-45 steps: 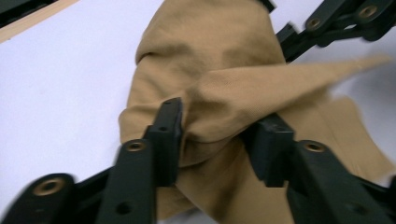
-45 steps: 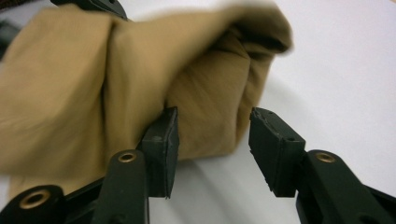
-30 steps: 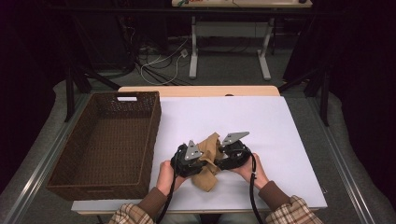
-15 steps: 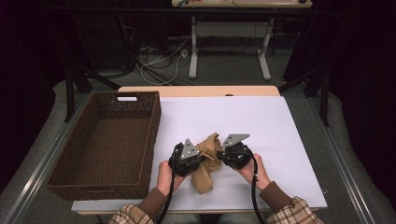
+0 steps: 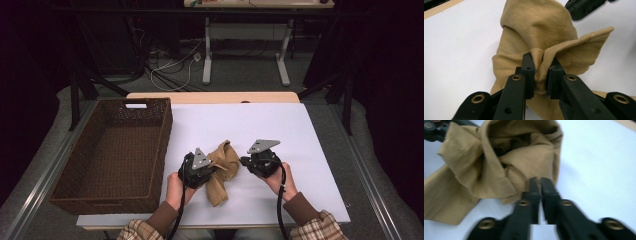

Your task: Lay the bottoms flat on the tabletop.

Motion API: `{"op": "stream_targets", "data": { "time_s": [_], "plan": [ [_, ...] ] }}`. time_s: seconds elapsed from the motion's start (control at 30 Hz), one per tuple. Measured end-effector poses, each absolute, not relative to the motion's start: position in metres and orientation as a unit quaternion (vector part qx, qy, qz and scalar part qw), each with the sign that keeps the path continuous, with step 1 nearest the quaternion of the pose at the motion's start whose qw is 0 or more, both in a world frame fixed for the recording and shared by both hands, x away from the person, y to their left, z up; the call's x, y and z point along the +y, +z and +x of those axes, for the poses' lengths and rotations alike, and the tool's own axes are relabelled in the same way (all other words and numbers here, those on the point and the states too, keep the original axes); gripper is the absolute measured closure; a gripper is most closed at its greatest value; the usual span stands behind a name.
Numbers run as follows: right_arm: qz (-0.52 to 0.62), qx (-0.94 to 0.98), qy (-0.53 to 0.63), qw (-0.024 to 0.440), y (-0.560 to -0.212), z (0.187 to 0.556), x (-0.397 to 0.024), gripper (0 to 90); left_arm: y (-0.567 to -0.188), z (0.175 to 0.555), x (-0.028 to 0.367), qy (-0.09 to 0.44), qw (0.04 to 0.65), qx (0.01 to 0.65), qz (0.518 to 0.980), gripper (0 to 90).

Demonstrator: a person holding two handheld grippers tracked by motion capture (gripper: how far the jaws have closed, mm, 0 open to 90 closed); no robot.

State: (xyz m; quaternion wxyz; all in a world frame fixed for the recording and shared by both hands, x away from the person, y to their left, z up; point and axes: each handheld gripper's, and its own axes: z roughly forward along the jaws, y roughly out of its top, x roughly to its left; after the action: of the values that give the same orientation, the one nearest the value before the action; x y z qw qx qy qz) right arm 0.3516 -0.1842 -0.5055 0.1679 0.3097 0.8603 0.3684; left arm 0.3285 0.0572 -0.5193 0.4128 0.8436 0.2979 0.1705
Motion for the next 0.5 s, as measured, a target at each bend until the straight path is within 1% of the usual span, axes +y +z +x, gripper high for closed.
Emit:
{"op": "stream_targets", "data": {
  "time_s": [0.03,0.07,0.1,0.13,0.17,0.2,0.23,0.33,0.37,0.4,0.43,0.5],
  "plan": [
    [0.308,0.861,0.37,0.165,-0.507,0.352,-0.182,70.8,-0.519,0.329,0.057,0.169,0.412,0.297,0.845,77.1],
    [0.308,0.862,0.37,0.161,-0.508,0.352,-0.179,69.3,-0.519,0.328,0.057,0.169,0.41,0.297,0.846,74.4],
    [0.302,0.864,0.369,0.16,-0.51,0.352,-0.176,64.2,-0.519,0.328,0.057,0.167,0.409,0.296,0.847,69.1],
    [0.304,0.865,0.365,0.159,-0.511,0.352,-0.172,59.9,-0.518,0.328,0.057,0.164,0.41,0.293,0.848,65.6],
    [0.302,0.868,0.36,0.161,-0.513,0.352,-0.169,59.3,-0.517,0.327,0.055,0.164,0.408,0.291,0.85,59.9],
    [0.299,0.87,0.36,0.158,-0.515,0.352,-0.166,56.0,-0.517,0.327,0.054,0.169,0.403,0.29,0.851,51.9],
    [0.301,0.87,0.358,0.156,-0.517,0.353,-0.163,52.1,-0.517,0.327,0.053,0.166,0.403,0.287,0.853,46.7],
    [0.299,0.872,0.355,0.157,-0.521,0.353,-0.156,48.7,-0.52,0.328,0.048,0.162,0.393,0.28,0.861,40.1],
    [0.302,0.872,0.352,0.159,-0.522,0.353,-0.154,46.8,-0.521,0.328,0.046,0.162,0.392,0.278,0.862,40.4],
    [0.301,0.873,0.348,0.16,-0.523,0.353,-0.153,46.8,-0.522,0.329,0.045,0.165,0.39,0.276,0.863,42.8],
    [0.301,0.874,0.345,0.161,-0.525,0.353,-0.152,48.0,-0.524,0.329,0.044,0.164,0.39,0.274,0.864,48.3],
    [0.301,0.877,0.337,0.165,-0.53,0.353,-0.151,55.1,-0.528,0.33,0.043,0.171,0.387,0.271,0.864,58.0]
  ]
}}
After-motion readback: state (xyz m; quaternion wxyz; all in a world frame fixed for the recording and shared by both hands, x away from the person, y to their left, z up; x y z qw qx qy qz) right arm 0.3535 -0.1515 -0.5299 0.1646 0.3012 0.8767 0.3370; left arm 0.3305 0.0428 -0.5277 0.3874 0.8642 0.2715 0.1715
